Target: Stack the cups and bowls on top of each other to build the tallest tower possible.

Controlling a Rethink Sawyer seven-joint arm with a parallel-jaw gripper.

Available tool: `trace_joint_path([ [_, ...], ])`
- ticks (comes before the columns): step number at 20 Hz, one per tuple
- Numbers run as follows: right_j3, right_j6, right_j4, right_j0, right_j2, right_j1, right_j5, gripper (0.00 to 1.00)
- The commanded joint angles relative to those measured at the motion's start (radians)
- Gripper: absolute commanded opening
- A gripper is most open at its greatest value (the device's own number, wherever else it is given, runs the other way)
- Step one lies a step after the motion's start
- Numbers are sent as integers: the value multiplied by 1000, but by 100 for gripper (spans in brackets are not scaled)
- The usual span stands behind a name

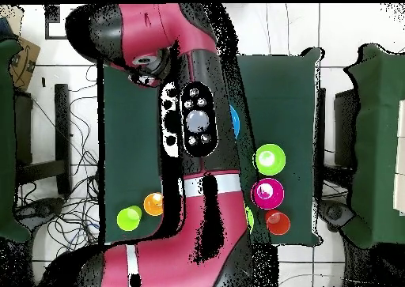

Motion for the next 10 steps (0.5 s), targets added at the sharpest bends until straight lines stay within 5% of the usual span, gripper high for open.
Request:
trace_joint_path([
  [1,131,-556,-132,11,54,-11,66,100],
  [7,122,-628,-145,19,55,-4,55,100],
  [10,129,-445,-105,25,29,-4,-7,100],
])
